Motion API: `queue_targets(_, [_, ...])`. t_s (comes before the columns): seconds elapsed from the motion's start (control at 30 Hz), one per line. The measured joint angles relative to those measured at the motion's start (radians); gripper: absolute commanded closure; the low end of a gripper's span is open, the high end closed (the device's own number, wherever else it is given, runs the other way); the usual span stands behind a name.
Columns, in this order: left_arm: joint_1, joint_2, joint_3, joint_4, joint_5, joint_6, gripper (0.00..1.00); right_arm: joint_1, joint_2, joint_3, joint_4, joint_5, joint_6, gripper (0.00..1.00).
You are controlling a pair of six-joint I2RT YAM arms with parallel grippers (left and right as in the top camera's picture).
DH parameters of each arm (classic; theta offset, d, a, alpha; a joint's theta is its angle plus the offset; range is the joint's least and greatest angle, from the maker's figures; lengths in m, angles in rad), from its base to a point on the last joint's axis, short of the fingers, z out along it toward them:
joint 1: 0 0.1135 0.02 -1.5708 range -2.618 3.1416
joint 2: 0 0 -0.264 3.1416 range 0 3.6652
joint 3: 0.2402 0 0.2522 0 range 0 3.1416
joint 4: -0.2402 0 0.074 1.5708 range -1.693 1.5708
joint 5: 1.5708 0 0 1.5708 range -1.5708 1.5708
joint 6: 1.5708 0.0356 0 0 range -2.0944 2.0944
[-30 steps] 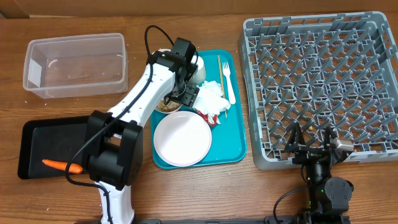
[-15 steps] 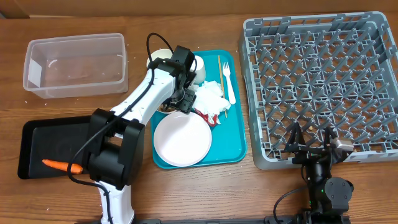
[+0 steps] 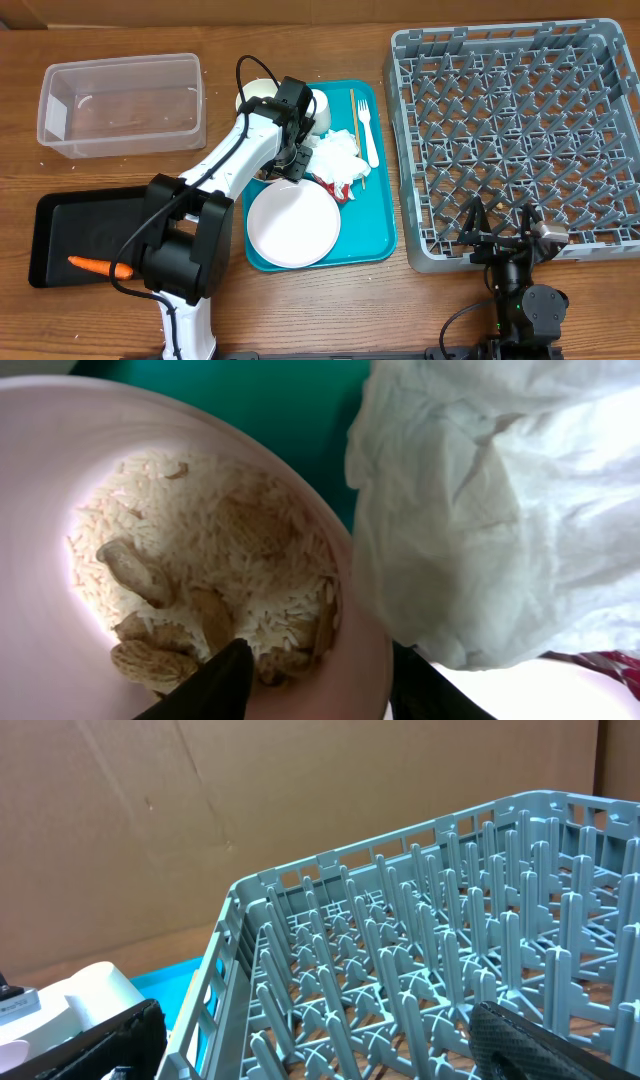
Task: Sort waste into correct bins and load items into the dishwasher rack
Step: 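Move the left gripper to the peanut bowl and grip its rim, then lift the peanut bowl and carry it over the black tray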
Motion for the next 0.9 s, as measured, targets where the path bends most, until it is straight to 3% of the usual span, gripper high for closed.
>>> queue_targets(0.1, [0.000,0.000,0.000,0.002,-0.006,0.000,0.73,0.000,0.000,0.000,0.000,0.000,0.000,0.00])
queue_targets(0.27, [-0.001,0.000,0.000,-0.003,-0.002,0.003,0.95,0.000,0.000,0.000,0.000,0.000,0.000,0.00])
queue_targets(0.5, [-0.005,0.001,0.077,-0.082,-0.013,0.004,0.96,0.000,0.000,0.000,0.000,0.000,0.000,0.00])
queue_targets(0.6, [-0.005,0.011,0.201,-0.176,-0.013,-0.015,0.96,0.000,0.000,0.000,0.000,0.000,0.000,0.00])
queue_targets(0.9, [0.031,0.014,0.624,-0.534,0.017,-0.235,0.96,0.000,0.000,0.000,0.000,0.000,0.000,0.00])
